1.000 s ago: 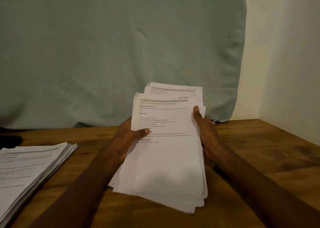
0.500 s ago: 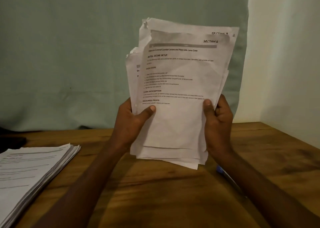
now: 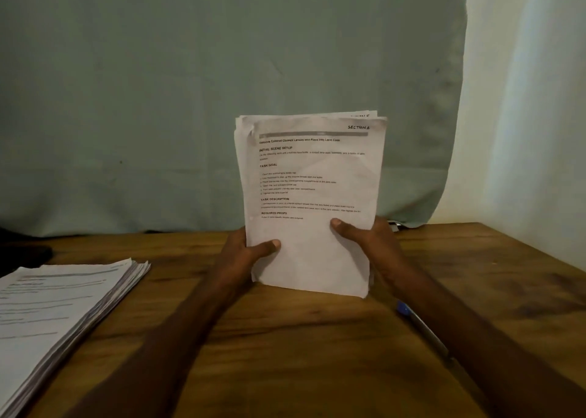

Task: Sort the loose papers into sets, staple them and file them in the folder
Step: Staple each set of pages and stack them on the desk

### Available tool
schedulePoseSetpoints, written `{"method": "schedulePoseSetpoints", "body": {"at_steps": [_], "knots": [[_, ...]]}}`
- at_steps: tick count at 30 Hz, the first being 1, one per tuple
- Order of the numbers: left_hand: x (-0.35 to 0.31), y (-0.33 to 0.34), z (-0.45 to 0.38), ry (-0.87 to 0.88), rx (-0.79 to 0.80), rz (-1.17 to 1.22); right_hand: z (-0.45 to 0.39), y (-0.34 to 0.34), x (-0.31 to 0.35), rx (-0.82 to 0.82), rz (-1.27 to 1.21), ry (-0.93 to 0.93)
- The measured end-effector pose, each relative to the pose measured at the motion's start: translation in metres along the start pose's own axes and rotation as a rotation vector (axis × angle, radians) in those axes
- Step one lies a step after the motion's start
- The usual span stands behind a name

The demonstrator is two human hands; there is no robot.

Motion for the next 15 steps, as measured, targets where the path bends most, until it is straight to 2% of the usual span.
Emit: {"method": "schedulePoseSetpoints", "body": {"at_steps": [2,10,15], "knots": [[0.003,-0.001,-0.002,0.01,-0.029,-0.022,-0.001,-0.005,-0.007,-0.037,0.033,0.023],[-0.041,0.007,0.005,0.318,-0.124,-0.337,0.001,-0.012,0.004,-0.128,0.094,-0.095],[-0.02,0.01,0.01,0.258,-0.089,-0.203,0.003,-0.015,-0.014,-0.12,0.114,0.021]]}}
Point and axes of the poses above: each hand's wrist, its own z-axis away from the middle knuckle, its own y-axis out of the palm, x = y × z, the point moved 9 cm from there along -z, towards the middle knuckle, and after that the axes turned 14 degrees about -z, right-handed, at the moved point
